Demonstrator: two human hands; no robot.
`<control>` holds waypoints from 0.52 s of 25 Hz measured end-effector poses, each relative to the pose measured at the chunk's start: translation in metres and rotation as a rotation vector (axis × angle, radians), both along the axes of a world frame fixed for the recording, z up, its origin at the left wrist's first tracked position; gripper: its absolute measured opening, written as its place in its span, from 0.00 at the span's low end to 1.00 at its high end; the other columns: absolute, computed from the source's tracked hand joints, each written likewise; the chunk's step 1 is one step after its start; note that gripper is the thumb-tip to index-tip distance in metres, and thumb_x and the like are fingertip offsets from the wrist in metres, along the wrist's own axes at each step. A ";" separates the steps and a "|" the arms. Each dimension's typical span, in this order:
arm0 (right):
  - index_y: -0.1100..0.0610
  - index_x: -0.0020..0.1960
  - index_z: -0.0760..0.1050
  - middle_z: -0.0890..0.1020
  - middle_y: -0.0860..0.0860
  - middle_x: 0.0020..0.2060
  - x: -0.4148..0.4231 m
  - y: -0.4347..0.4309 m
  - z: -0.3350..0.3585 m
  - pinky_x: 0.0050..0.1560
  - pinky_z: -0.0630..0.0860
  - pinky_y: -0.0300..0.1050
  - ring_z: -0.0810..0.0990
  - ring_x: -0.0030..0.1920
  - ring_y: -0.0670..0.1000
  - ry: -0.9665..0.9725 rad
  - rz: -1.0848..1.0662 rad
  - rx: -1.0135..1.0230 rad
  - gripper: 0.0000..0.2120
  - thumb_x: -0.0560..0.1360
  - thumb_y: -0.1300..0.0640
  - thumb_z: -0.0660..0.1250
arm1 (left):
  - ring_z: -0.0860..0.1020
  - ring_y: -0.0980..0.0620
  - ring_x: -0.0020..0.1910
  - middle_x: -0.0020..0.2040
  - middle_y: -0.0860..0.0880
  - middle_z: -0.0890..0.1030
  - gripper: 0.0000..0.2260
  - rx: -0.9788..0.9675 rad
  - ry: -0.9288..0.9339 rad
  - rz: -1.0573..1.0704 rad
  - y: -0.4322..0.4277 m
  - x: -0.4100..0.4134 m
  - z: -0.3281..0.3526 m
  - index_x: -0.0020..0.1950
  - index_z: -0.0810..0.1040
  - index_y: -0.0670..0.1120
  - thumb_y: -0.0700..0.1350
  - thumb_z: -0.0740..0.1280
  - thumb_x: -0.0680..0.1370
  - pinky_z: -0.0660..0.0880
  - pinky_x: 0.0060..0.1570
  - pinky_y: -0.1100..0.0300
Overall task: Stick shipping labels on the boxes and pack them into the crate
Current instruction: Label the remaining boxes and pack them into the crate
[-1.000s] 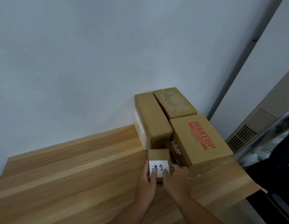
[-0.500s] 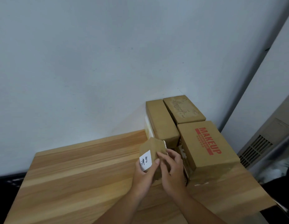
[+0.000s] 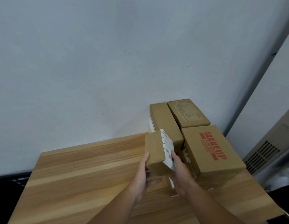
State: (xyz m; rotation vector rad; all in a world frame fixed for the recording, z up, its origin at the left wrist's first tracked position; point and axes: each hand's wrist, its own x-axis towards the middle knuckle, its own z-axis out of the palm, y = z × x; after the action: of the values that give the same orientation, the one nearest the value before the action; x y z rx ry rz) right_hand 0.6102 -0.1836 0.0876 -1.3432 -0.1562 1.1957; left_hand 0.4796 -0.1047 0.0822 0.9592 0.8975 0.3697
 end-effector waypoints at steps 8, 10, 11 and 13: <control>0.46 0.56 0.82 0.87 0.43 0.47 0.002 -0.004 -0.004 0.44 0.81 0.41 0.86 0.48 0.43 -0.417 -0.055 0.008 0.09 0.81 0.45 0.65 | 0.73 0.68 0.61 0.63 0.63 0.71 0.13 0.769 0.188 0.135 -0.002 -0.006 -0.002 0.68 0.72 0.68 0.55 0.61 0.83 0.74 0.52 0.73; 0.45 0.56 0.82 0.87 0.41 0.47 -0.005 -0.004 -0.007 0.43 0.79 0.38 0.85 0.47 0.40 -0.504 -0.023 0.030 0.09 0.80 0.45 0.66 | 0.75 0.67 0.59 0.61 0.62 0.75 0.15 0.729 0.179 0.161 -0.007 -0.014 0.004 0.65 0.75 0.66 0.63 0.60 0.80 0.73 0.51 0.75; 0.45 0.55 0.82 0.87 0.41 0.47 -0.008 -0.004 -0.008 0.42 0.79 0.38 0.85 0.47 0.40 -0.542 -0.004 0.038 0.09 0.80 0.45 0.67 | 0.76 0.68 0.58 0.60 0.61 0.77 0.20 0.695 0.168 0.171 -0.009 -0.019 0.005 0.66 0.77 0.64 0.68 0.60 0.78 0.73 0.50 0.74; 0.46 0.53 0.83 0.87 0.40 0.45 -0.018 -0.004 -0.015 0.41 0.81 0.39 0.86 0.46 0.42 -0.596 0.050 0.051 0.07 0.78 0.45 0.69 | 0.77 0.66 0.58 0.61 0.61 0.78 0.27 0.650 0.170 0.196 -0.012 -0.032 0.003 0.70 0.76 0.62 0.72 0.63 0.75 0.77 0.53 0.68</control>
State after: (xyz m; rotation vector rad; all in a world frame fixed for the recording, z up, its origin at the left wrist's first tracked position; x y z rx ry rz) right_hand 0.5918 -0.1873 0.0731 -1.6249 -0.6429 0.7942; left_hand 0.4472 -0.1170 0.0850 1.5178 1.0528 0.7860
